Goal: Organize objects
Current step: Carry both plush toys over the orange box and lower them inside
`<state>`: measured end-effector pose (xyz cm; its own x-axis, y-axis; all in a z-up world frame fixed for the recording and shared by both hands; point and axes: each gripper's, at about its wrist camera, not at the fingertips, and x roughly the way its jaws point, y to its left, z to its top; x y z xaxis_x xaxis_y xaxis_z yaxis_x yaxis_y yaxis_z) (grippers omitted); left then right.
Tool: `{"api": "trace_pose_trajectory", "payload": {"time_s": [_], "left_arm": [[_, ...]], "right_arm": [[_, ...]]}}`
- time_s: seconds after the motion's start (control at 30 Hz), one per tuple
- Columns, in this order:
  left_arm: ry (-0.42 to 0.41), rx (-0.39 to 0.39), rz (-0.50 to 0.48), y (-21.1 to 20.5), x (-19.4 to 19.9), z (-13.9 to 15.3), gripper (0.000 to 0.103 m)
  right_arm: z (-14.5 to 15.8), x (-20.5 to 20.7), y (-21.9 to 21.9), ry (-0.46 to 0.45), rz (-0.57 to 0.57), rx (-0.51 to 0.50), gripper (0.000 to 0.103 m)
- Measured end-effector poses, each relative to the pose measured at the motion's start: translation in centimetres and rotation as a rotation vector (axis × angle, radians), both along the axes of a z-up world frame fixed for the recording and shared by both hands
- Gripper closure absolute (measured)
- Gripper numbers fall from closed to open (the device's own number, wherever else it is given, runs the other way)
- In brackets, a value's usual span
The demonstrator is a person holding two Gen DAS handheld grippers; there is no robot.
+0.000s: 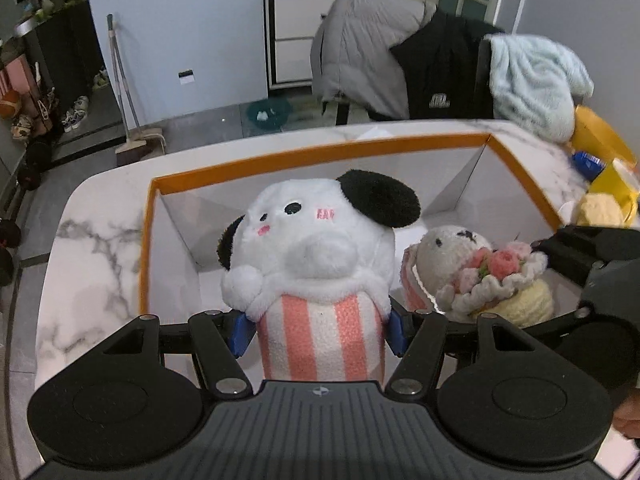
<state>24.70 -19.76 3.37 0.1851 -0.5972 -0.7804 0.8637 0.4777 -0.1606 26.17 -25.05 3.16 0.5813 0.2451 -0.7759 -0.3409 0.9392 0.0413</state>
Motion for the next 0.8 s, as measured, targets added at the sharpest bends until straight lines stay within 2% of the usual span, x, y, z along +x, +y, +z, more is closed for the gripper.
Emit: {"api": "trace_pose_trajectory", "payload": {"time_s": [0.1,0.23,0.5,0.8], "left_arm": [[0.017,0.057,-0.023,-0.9,0.3,-0.9,0.03],[0.077,0.114,-0.03,-1.2,1.1,-2.3,0.03],[0.134,0.22,-0.084,-0.3,0.6,-3.7,0.031],[0.156,0.274,-0.124,2.7,-1.3,-4.2,0.031]], "right_arm": [[0.1,0.7,0.1,0.035,0.014,-0.015,0.027],[-0.8,1.6,0.6,0.1,0.025,-0.082,0.027],[-2.3,1.6,2.2,0.236,0.021,-0.236,0.027],[-2.3,-2.0,3.2,0.259,0.057,-0.279,0.027]]}}
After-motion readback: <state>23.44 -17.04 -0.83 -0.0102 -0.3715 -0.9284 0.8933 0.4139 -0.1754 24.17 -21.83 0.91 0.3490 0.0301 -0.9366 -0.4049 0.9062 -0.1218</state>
